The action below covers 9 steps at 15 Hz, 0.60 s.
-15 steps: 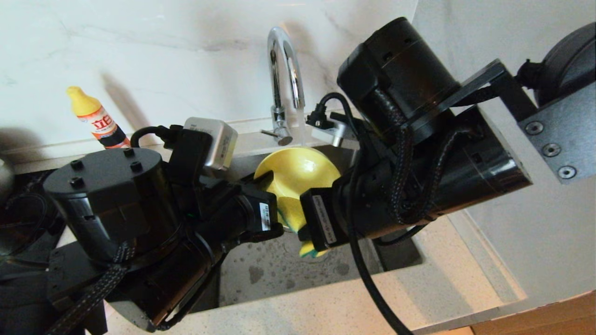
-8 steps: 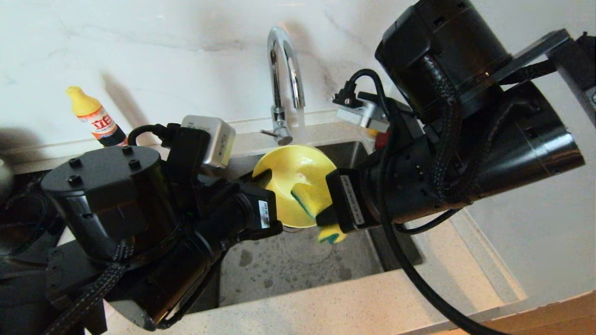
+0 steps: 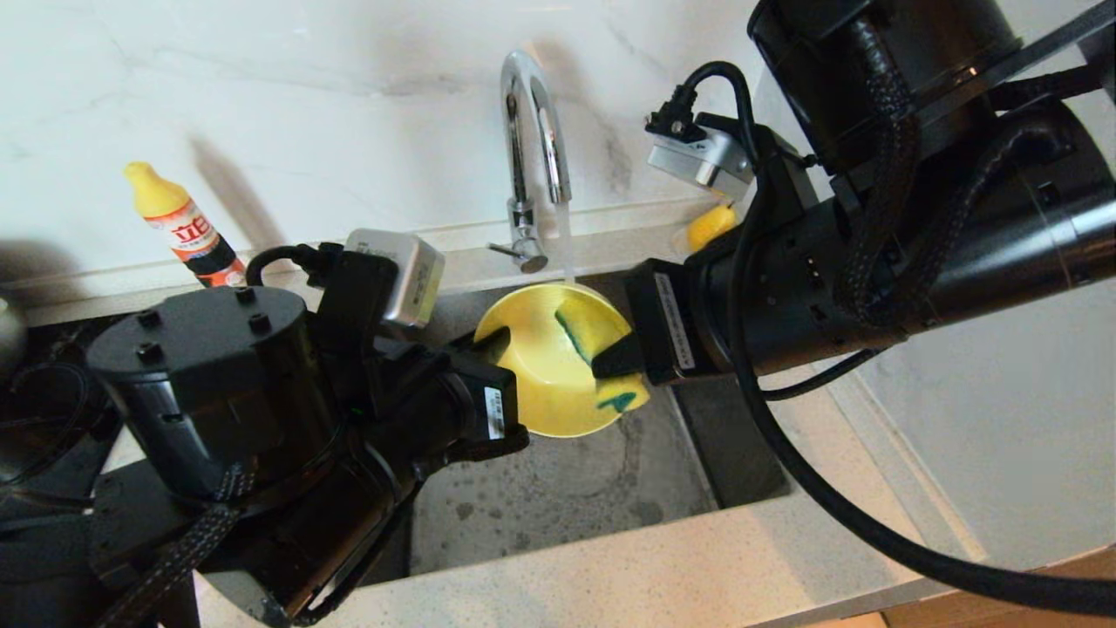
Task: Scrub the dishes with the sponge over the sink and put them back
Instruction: Wipe the bowl
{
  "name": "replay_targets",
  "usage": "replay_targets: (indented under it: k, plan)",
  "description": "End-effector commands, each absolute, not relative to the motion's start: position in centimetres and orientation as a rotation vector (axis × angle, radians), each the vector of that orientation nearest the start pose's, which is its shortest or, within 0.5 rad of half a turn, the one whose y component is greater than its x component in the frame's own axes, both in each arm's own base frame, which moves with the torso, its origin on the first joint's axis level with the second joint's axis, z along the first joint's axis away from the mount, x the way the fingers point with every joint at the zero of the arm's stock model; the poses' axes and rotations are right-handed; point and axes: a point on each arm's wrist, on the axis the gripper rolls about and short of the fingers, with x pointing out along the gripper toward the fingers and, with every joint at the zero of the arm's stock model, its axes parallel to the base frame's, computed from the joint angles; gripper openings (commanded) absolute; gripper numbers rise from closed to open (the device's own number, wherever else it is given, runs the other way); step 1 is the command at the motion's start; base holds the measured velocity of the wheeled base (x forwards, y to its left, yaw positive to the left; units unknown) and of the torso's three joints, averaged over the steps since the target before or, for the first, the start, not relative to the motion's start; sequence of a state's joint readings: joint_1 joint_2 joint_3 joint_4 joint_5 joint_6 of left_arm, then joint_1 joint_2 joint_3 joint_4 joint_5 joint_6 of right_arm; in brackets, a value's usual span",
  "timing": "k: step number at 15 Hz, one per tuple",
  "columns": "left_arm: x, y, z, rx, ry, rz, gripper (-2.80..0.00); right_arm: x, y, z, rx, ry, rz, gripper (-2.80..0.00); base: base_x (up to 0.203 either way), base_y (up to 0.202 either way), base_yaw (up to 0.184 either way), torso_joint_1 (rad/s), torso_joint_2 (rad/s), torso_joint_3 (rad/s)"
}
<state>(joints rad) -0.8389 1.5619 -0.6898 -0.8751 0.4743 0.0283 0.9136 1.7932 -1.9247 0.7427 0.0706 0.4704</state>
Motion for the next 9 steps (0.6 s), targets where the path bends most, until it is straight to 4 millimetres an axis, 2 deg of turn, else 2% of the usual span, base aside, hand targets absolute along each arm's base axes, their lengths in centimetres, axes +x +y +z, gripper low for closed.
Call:
replay_targets:
  k: [1,5,9]
  plan:
    - [18.7,-19.2,21.1,0.033,0.001,-0.363,-2.80,19.4,25.5,32.6,0.158,0.796,0.790,-2.80,0.000,0.000,0.000,0.000,0.00,0.000]
    - [18.6,-19.2,20.6,0.043,0.016,-0.365,-2.80,19.1,26.0,32.9,0.168,0.783,0.863,-2.80,0.000,0.000,0.000,0.000,0.00,0.000]
    - [18.6,-19.2,20.6,0.043,0.016,-0.367,-2.80,19.2,26.6,32.4,0.156,0.798,0.868,-2.80,0.000,0.000,0.000,0.000,0.00,0.000]
